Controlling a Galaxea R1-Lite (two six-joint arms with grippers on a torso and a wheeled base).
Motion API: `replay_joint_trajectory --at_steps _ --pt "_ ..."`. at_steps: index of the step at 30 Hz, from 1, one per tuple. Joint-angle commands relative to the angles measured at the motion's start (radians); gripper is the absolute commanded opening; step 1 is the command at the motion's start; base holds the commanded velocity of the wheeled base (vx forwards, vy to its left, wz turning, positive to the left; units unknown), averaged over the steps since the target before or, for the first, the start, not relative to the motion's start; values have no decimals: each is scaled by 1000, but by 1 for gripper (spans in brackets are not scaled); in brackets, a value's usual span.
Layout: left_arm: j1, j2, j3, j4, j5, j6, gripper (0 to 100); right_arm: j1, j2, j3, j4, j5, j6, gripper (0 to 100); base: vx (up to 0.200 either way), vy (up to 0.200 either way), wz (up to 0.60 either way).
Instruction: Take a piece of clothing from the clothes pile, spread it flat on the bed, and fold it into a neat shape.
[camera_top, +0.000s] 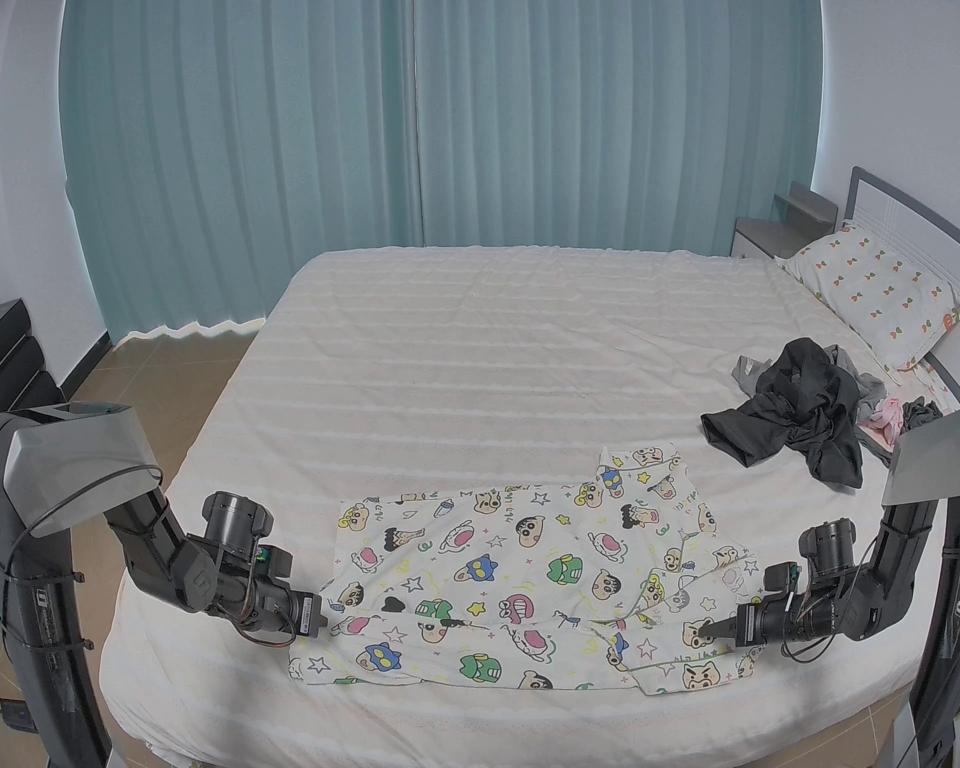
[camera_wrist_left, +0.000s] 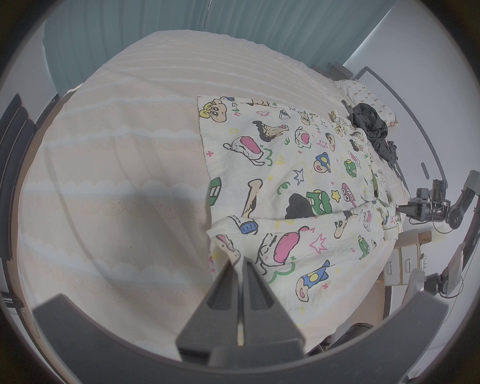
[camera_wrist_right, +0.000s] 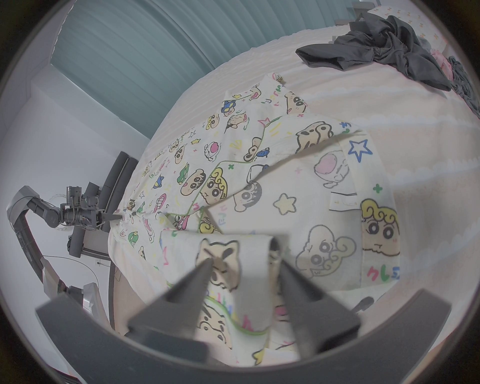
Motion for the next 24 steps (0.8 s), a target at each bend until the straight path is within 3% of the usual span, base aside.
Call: replay_joint_trajectory --at_steps 1,14,24 --pt "0 2 1 0 0 0 0 -5 8 2 0 15 0 0 0 0 0" --pt "-2 2 1 0 8 1 0 -54 -32 1 -35 73 29 0 0 0 0" --pt "-8 2 -2 -2 14 3 0 -49 -13 1 -207 61 166 0 0 0 0"
